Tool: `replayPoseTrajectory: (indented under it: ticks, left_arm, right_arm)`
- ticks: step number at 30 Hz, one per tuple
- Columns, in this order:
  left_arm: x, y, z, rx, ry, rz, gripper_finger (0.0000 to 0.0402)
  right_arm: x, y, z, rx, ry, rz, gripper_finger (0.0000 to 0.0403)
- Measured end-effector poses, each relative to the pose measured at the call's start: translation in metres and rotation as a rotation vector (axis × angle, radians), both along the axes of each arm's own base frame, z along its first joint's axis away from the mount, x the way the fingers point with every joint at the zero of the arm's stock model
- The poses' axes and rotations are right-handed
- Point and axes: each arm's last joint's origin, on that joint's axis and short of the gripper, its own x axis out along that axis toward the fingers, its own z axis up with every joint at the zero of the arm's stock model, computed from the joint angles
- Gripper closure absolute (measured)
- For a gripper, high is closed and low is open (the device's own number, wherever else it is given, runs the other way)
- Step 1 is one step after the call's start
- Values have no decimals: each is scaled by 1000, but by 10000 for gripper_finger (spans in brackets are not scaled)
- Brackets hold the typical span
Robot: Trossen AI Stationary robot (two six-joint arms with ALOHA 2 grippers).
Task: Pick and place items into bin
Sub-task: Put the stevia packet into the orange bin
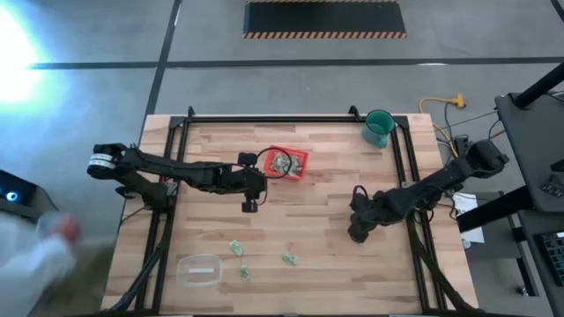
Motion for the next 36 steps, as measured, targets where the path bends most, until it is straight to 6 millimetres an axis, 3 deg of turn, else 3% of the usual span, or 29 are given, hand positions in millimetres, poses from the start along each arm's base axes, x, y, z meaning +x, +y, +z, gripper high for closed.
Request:
replayPoseTrajectory:
  ticks: [13,23,36]
  left_arm:
    - [0,0,0,0,-3,0,272]
    - [1,0,1,0,-7,0,272]
    - [1,0,1,0,-7,0,272]
  right_arm:
    - [5,2,-17,-38,85,29,207]
    - [6,2,-17,-46,72,50,290]
    - [11,-3,-13,-282,-14,97,370]
